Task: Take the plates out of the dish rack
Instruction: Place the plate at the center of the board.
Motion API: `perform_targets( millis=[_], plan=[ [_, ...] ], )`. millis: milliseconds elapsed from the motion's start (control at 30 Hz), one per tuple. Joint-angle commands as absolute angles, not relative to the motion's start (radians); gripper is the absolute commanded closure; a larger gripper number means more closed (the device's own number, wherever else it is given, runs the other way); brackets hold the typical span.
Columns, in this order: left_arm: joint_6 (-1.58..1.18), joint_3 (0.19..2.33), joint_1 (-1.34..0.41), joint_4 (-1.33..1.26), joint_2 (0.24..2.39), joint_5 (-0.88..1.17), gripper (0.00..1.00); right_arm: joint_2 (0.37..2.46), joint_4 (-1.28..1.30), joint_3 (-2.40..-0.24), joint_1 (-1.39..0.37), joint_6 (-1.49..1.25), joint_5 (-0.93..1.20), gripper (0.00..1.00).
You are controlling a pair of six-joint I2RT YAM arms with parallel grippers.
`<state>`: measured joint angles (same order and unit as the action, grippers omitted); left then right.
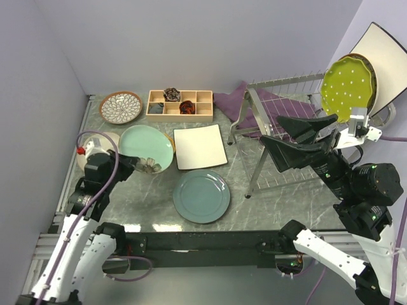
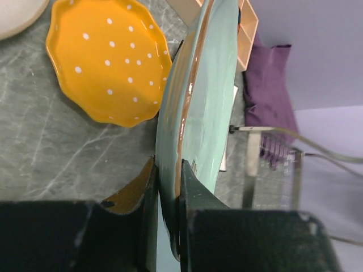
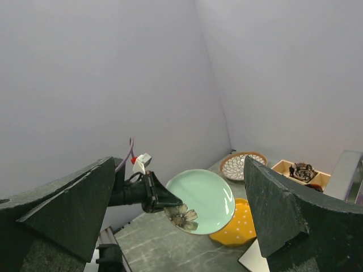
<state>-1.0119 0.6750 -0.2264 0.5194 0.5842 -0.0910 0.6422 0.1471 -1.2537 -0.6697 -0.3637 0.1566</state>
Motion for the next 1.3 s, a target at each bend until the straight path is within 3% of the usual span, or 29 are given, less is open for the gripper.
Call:
perform_targets(
  millis=[0, 367, 933, 1267],
  plan=[
    [-1.133, 0.615, -0.033, 0.350, 0.545, 0.213, 0.99, 0.627, 0.132, -1.262, -0.669, -0.344, 0.160, 0.00],
    [-1.327, 0.560, 0.037, 0.682, 0.361, -0.061, 0.99, 0.634, 0.140, -1.264, -0.669, -0.330, 0.143, 0.00],
    [-1.574, 0.454, 0.037, 0.969, 0.308, -0.087, 0.99, 0.635, 0.160, -1.269, -0.670, -0.307, 0.121, 0.00],
    [-1.551, 0.407, 0.037, 0.972, 0.310, -0.008, 0.97, 0.650, 0.156, -1.267, -0.669, -0.296, 0.124, 0.00]
  ],
)
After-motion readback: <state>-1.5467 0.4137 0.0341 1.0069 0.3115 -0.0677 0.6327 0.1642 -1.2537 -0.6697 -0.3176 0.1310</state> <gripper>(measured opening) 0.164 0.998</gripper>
